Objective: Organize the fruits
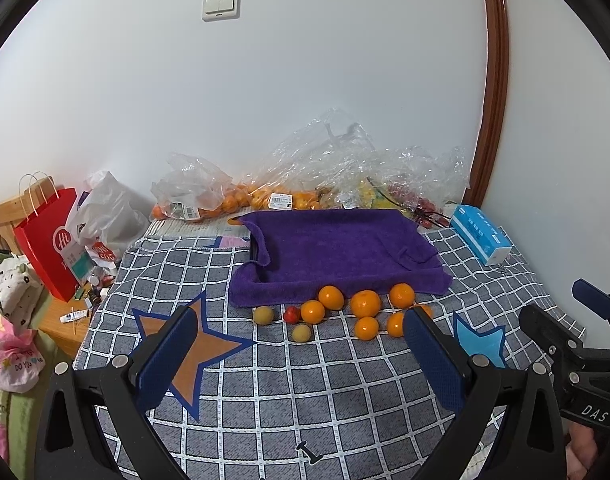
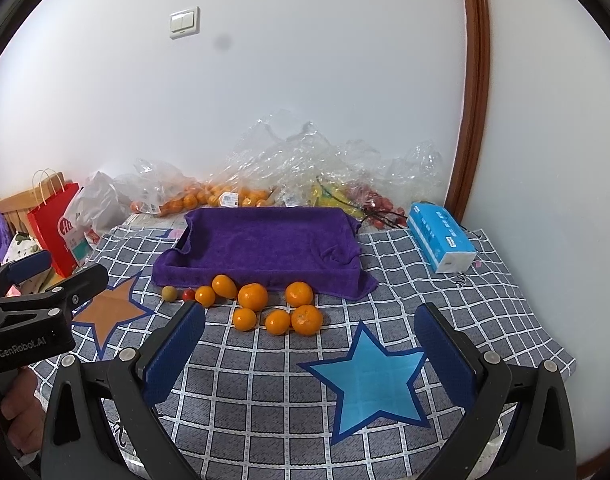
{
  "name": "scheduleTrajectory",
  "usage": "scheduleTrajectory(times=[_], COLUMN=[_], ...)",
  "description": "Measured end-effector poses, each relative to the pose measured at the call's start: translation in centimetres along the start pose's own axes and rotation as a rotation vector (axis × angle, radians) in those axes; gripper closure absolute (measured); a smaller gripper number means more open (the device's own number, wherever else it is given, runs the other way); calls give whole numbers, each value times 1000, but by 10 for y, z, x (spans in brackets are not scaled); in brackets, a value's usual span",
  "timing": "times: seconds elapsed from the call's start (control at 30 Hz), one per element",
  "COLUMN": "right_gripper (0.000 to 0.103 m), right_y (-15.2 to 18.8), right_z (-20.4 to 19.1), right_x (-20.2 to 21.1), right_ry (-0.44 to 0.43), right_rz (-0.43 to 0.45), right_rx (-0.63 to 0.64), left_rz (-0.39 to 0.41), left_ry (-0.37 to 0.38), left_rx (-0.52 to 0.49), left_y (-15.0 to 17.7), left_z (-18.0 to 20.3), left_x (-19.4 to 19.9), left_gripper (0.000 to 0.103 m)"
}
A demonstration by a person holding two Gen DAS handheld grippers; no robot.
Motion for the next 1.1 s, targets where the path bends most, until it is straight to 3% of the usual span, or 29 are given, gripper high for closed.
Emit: scheduleTrajectory(times=[0.3, 0.47, 0.63, 0.87, 1.1], right_gripper=[0, 0, 2, 3, 11], right_y=[-7, -6, -2, -3, -5], right_z=[5, 11, 13, 22, 26], right_x=[-28, -57, -85, -107, -127], right_ry=[37, -25, 12, -37, -45], right_rz=[-28, -59, -72, -97, -124], right_rx=[-17, 5, -6, -51, -77], left_rz=[-19, -52, -89, -87, -102], left_ry=[-2, 1, -1, -16, 3], left_rx=[6, 27, 31, 43, 72], left_y=[-6, -10, -11, -9, -9], left_z=[-12, -23, -30, -36, -47], left_x=[-23, -46, -72, -89, -105], left_gripper=[0, 0, 0, 1, 1])
Point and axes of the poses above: each gripper's, at about its wrist camera, not at the fingertips, and x roughly against the way its jaws point, z to its right, y to its underside, the point moved 1 cm from there along -x, roughly the way its jaws point, and after that the axes turned 15 degrees about -z, right-handed, at the moved point
